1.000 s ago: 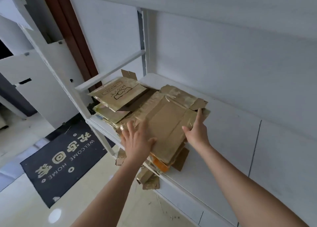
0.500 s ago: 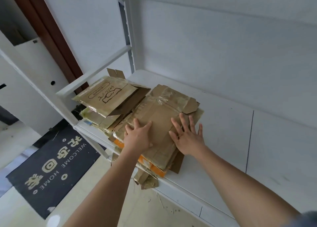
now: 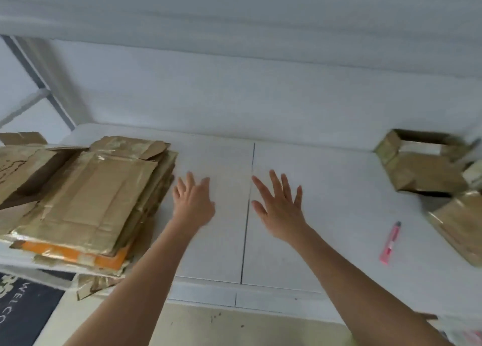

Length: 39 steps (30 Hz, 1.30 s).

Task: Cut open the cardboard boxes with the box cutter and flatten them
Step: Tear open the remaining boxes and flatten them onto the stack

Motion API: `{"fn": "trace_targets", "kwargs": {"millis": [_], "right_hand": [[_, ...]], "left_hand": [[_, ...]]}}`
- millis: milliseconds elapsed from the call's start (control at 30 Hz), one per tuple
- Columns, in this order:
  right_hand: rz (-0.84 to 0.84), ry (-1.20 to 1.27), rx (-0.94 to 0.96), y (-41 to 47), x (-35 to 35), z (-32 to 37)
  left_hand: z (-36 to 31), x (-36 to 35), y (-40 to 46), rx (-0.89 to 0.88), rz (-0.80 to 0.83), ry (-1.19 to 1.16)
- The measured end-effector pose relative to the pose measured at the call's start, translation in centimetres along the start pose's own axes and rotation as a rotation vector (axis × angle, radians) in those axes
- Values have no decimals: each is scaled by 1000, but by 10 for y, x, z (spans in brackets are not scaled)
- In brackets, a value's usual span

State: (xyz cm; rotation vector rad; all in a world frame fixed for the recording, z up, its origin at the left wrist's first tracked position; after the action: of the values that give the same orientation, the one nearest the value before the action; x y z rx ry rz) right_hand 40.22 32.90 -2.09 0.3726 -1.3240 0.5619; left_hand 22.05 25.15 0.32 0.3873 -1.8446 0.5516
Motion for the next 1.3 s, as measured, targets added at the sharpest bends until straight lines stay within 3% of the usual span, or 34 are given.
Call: {"fn": "trace_targets", "kwargs": {"millis": [200,300,500,667,833,933,1033,1100,1167,1233,1300], "right_hand": [[-46,-65,-261,-61,37,-195],[-148,-130,-406,-96,66,-286],[-235,-177,-688,-152,108,-419],[-215,-198,-802,-166,115,-464],[-235,-285,-628,-153,127,-429],[-251,-235,-517,-139,142,-385],[-134,84,-343,-123,135,-334],[10,421,-232,-110,120,-305],[72,856,-240,-103,109,-290],[79,1317,-381,-97,86,-293],[160,1531,-568,-97,45,-292]], "left_hand": [[-168,-77,-33,-163,162,-40],[-247,-111,-52,-229,245,-70],[-337,-146,-76,-291,307,-86],[-355,-154,-81,-282,311,-79],[-336,-158,-81,-214,347,-140],[-316,-151,-71,-75,386,-398],[-298,-146,-67,100,494,-817],[-287,-132,-58,190,483,-1154],[-266,-118,-46,299,416,-1486],[-242,-114,-39,338,404,-1528],[-228,-124,-46,322,513,-1377]]}}
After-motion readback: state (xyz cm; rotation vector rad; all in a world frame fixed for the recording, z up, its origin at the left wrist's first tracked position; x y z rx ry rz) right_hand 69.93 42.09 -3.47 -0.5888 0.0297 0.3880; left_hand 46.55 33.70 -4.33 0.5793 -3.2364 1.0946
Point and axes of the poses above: each hand's wrist, its own y-axis towards the middle knuckle, its own x-axis out of the back of the hand, z = x × y, the point moved 10 cm from there along y, towards the middle knuckle, and after that the axes turned 4 degrees about -z, right-handed, at the moved point
